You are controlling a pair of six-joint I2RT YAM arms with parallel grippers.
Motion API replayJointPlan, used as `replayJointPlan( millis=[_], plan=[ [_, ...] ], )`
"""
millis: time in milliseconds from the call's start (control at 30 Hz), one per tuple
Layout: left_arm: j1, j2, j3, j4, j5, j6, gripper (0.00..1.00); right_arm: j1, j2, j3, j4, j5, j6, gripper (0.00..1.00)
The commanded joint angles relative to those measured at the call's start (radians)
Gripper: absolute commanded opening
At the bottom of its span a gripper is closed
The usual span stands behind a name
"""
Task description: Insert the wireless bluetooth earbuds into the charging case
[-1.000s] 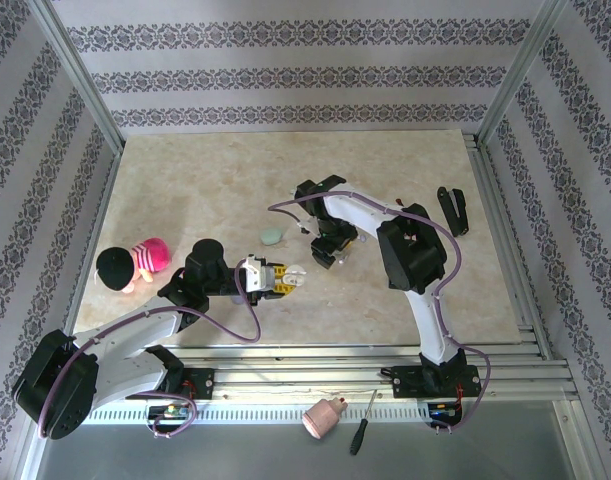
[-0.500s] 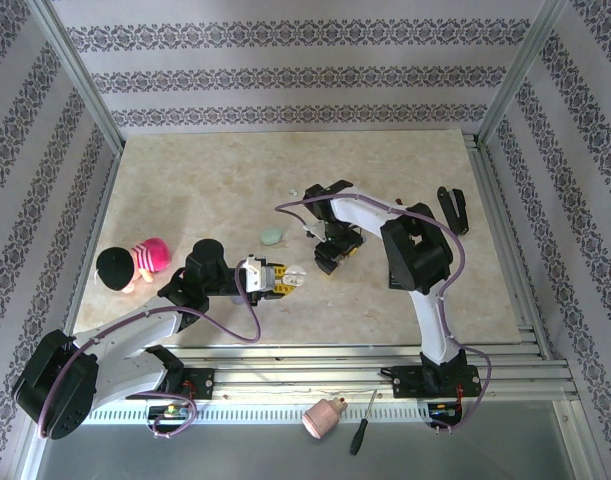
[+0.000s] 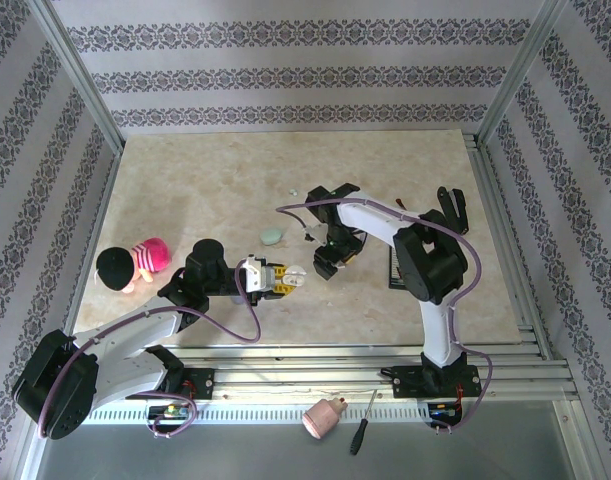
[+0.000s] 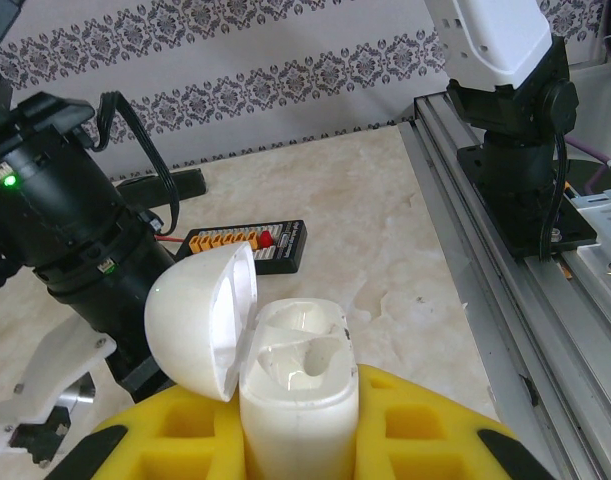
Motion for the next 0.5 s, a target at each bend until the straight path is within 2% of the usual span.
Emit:
replayJointPlan(
  millis=[0, 133, 333, 467],
  plan=[
    [-0.016, -0.018, 0.019, -0.016, 0.016, 0.027, 0.0, 0.0, -0.017, 0.02, -0.002, 0.029, 0.005, 0.68],
    [-0.016, -0.019, 0.019, -0.025, 0.01, 0.036, 0.0, 0.02, 0.037, 0.075, -0.032, 0.055, -0.025, 0.59],
    [-0.016, -0.019, 0.019, -0.028, 0.008, 0.043, 0.0, 0.036, 0.119, 0.152, -0.1, 0.146, -0.044, 0.52],
    [-0.016, -0.017, 0.02, -0.029, 0.012, 0.042, 0.0, 0.036, 0.143, 0.176, -0.121, 0.165, -0.053, 0.47]
  ],
)
